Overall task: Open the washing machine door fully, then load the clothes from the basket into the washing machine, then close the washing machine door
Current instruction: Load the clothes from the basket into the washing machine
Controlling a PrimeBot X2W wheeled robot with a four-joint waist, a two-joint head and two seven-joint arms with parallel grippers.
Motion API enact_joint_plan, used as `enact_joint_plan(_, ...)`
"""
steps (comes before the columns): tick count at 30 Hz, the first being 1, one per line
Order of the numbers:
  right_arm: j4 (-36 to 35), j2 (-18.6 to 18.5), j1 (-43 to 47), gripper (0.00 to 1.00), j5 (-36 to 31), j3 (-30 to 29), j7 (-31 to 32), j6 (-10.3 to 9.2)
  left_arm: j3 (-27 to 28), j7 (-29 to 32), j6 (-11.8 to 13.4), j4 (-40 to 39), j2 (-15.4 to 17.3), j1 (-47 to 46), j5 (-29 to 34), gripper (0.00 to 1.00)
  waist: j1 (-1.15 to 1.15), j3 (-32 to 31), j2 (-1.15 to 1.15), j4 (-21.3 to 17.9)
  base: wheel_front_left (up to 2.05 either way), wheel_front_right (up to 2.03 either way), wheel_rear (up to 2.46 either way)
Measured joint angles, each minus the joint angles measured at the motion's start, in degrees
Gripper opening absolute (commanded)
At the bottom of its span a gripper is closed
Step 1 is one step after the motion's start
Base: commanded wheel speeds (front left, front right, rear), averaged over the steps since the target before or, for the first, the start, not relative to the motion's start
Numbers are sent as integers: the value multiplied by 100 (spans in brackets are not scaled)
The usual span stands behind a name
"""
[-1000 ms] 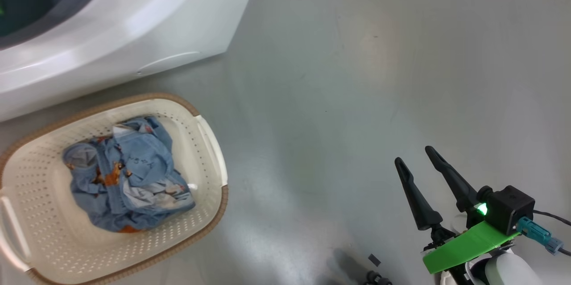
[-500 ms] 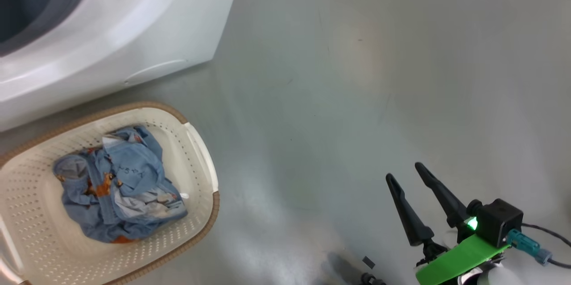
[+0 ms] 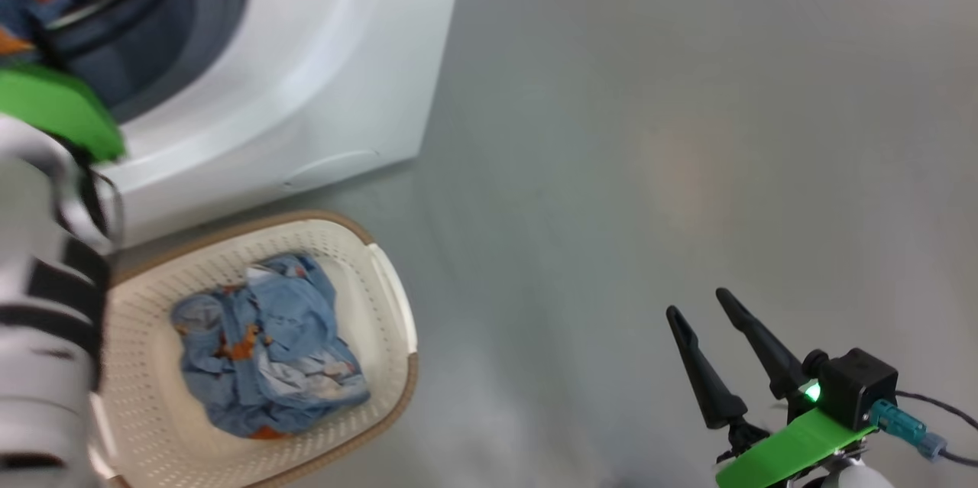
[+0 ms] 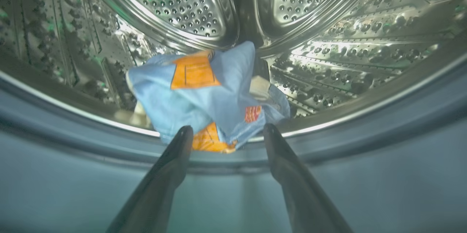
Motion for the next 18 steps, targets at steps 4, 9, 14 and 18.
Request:
enact_joint_plan(4,9,36,102,100,-33,15,0,0,21,-4,-142,-421,-309,612,-102,100,0,-279,0,185,0,0,0)
enact_joint_plan(9,19,35,201,100,-77,10,0,0,47,-43,-256,-1394,-616,1310,-143,100,0,-595,0,497,0,0,0)
enact_joint_plan(14,24,33,236,100,-116,-89,0,0,26,-43,-380,-2279,-884,2136,-155,100,0,-901,0,794,0,0,0)
enact_joint_plan(18,38,19,378,100,-258,-179,0,0,-82,-43,-428,-2905,-1028,2809,-192,100,0,-1114,0,1028,0,0,0)
